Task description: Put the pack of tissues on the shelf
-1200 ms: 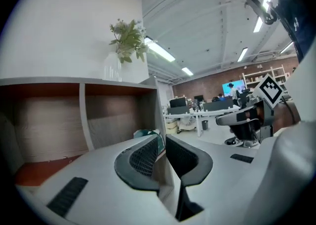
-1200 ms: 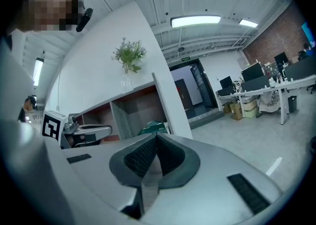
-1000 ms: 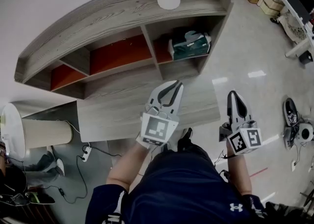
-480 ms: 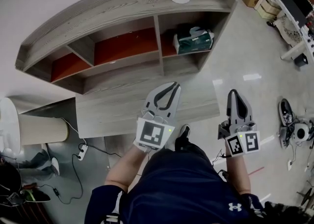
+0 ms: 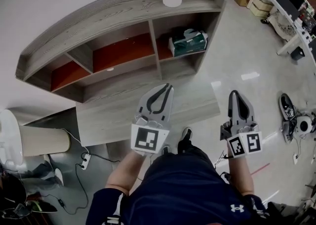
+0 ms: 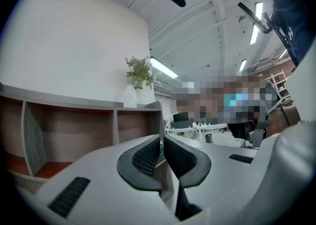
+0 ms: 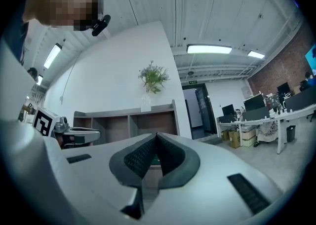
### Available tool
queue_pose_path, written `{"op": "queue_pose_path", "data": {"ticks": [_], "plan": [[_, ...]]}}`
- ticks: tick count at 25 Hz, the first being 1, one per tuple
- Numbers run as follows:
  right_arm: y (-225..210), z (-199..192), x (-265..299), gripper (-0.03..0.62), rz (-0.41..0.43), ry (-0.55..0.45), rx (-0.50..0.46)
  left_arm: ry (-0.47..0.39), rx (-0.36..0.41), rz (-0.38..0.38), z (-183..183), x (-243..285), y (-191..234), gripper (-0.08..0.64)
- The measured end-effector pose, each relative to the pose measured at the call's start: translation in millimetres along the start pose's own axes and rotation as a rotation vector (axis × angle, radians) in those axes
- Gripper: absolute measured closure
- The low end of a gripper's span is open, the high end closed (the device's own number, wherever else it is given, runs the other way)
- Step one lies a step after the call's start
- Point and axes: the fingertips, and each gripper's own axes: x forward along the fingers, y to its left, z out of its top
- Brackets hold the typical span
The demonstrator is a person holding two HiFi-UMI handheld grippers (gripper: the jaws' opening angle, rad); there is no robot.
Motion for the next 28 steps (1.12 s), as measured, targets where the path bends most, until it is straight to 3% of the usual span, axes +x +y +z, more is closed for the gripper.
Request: {"op": "queue_pose_path", "data": {"ticks": [6, 28], "plan": [[2, -1, -3, 0.581, -0.005, -0.007, 0.004, 0.016, 0.061, -0.022, -3, -1, 1, 0.523], [-3, -4, 22, 0.581, 0.033, 0.010, 0.007, 0.037, 0.068, -0.038, -8, 27, 6, 0.523]]}}
